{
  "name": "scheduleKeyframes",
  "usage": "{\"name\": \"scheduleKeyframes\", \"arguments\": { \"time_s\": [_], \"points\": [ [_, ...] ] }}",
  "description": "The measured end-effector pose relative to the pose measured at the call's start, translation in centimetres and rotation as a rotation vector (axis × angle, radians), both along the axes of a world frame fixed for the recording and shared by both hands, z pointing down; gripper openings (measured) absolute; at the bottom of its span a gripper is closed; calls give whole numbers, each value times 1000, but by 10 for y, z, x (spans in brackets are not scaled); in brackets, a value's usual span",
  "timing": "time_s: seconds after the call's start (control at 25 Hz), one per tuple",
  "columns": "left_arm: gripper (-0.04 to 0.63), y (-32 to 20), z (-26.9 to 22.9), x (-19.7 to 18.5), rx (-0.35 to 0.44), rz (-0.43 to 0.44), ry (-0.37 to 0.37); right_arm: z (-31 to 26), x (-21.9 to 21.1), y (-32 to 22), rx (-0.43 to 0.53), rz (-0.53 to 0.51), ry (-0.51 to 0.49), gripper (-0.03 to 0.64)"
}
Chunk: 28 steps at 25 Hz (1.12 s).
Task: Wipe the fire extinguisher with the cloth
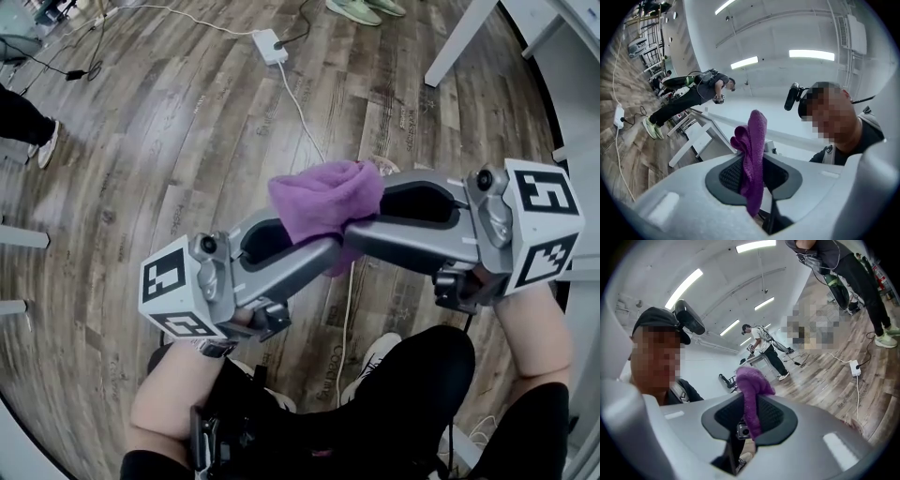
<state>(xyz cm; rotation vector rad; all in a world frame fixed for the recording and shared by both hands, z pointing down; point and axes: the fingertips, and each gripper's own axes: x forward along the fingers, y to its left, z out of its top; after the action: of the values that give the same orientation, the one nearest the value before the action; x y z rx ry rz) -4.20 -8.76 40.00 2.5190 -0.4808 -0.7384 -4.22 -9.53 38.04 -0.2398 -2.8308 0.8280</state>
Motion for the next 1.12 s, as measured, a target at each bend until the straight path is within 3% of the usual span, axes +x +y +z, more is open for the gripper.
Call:
{"name": "scheduleKeyframes", "arguments": {
  "time_s": [0.08, 0.16, 0.24, 0.32, 0.36, 0.44, 0.56, 0.64, 0.72, 0.92, 1.12],
  "points": [
    [71, -4, 2, -2, -13, -17, 3, -1, 1, -3, 42, 20, -6, 94],
    [71, -9, 4, -10, -32, -56, 9, -8, 8, -11, 211, 85, -1, 95],
    [71, -16, 6, -22, -45, -107, 10, -33, 28, -31, 465, 244, -17, 94],
    [71, -27, 7, -41, -67, -157, 10, -70, 58, -55, 630, 454, -79, 62],
    [71, -32, 8, -50, -84, -175, 3, -84, 73, -62, 642, 542, -119, 33],
    [71, -44, 11, -61, -126, -148, -49, -94, 99, -64, 553, 652, -198, 11],
    [72, -64, 17, -57, -172, 54, -227, -71, 122, -47, 278, 719, -303, 3],
    [72, -80, 26, -52, -193, 196, -363, -50, 128, -30, 170, 720, -329, 3],
    [74, -98, 41, -49, -247, 322, -444, -37, 134, -21, 206, 746, -307, 3],
    [74, -131, 93, -37, -450, 543, -434, -16, 162, -24, 386, 824, -237, 3],
    [75, -126, 125, -5, -478, 777, -490, 18, 169, -38, 343, 852, -136, 3]
  ]
}}
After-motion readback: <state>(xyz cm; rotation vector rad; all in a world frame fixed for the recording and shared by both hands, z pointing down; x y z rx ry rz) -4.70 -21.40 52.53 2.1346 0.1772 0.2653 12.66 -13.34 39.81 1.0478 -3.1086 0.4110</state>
